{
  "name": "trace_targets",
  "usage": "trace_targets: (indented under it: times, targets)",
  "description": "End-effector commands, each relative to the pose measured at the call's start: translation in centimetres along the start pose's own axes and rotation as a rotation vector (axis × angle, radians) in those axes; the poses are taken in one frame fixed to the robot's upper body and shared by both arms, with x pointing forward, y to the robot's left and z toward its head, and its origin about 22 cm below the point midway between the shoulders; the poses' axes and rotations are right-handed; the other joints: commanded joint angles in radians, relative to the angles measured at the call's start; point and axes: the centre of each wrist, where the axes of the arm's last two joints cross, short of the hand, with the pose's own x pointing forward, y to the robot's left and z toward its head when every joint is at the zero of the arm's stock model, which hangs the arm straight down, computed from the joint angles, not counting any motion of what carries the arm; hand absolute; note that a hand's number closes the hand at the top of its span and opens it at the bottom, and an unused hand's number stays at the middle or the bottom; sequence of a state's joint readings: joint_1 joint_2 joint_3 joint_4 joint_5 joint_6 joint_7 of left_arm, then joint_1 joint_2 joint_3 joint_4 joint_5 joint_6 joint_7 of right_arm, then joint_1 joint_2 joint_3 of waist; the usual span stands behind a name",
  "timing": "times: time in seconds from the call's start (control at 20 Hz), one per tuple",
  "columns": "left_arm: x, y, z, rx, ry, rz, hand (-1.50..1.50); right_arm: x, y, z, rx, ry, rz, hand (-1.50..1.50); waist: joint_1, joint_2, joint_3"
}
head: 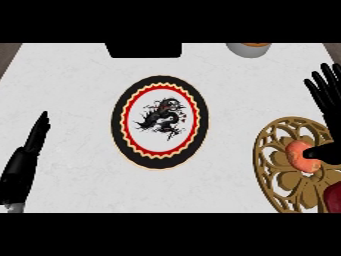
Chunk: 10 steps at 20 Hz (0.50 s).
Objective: Pick the squash from the placemat and place it in the plate
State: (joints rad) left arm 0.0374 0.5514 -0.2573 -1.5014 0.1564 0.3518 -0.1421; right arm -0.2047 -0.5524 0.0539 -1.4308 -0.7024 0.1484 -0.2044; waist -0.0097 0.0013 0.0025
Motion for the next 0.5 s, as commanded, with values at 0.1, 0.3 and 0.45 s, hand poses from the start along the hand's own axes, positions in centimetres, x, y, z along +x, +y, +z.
trace_targets:
  times: [0.1, 0.3, 0.45]
  targets:
    - [-1.5, 2.5, 0.9, 0.022, 0.07, -0.054, 0.0, 0.2, -6.8, 7.6, -0.212, -0.152, -0.133, -1.5, -0.022, -0.005, 0.0]
    - [-1.9, 2.1, 1.1, 0.009, 0.055, -0.07, 0.0, 2.6, -7.9, 10.1, -0.163, -0.161, -0.137, -1.5, -0.003, -0.004, -0.003]
    - [-1.8, 2.2, 0.5, 0.002, 0.036, -0.052, 0.0, 2.4, -10.5, 10.3, -0.043, -0.09, -0.107, -1.5, 0.007, -0.001, -0.002]
